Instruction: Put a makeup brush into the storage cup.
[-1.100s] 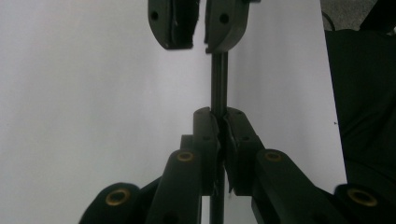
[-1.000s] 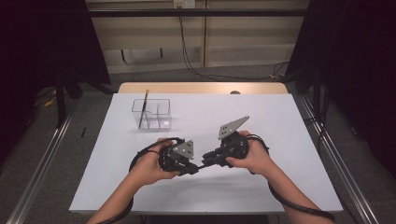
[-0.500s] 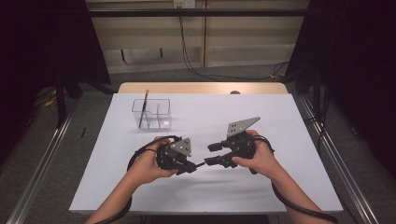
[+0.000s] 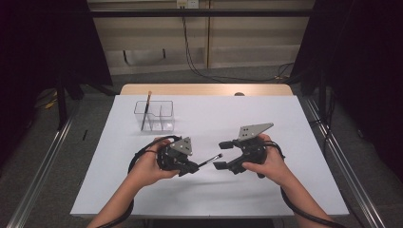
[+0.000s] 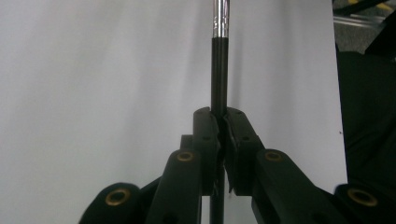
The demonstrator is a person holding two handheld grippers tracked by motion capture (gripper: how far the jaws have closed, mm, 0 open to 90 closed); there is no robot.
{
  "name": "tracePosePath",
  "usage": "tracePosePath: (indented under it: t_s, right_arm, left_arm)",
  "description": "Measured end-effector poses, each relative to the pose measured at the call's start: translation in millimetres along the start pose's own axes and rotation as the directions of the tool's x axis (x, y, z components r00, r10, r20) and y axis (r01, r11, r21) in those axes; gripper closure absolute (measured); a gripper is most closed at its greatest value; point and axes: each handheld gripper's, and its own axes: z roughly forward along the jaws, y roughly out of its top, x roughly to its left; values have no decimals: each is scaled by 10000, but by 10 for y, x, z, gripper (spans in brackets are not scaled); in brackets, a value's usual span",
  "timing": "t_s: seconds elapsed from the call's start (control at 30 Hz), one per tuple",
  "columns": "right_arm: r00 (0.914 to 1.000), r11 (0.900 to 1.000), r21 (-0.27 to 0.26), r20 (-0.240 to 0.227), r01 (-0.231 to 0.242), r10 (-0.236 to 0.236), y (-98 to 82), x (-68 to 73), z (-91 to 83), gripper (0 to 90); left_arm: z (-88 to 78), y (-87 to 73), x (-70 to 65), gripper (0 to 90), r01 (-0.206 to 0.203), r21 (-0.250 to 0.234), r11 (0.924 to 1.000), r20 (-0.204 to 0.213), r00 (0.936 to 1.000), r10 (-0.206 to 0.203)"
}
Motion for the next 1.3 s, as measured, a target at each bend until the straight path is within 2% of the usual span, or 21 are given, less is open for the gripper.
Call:
tracePosePath:
  t_s: [0.47,0.8,1.3]
  right_arm:
    - [9992,9991,-423,411,-13,30,-123,-21,-79,97]
    - [9978,9991,-422,662,-33,61,-196,-41,-141,67]
    - [9948,9983,-583,1008,-54,113,-313,-86,-254,54]
  left_arm:
    - [-31,-37,25,841,380,-526,9979,-139,9992,-388]
    - [-83,-59,50,841,562,-804,9952,-251,9980,-584]
    - [-173,-119,91,841,966,-1506,9839,-408,9938,-1038]
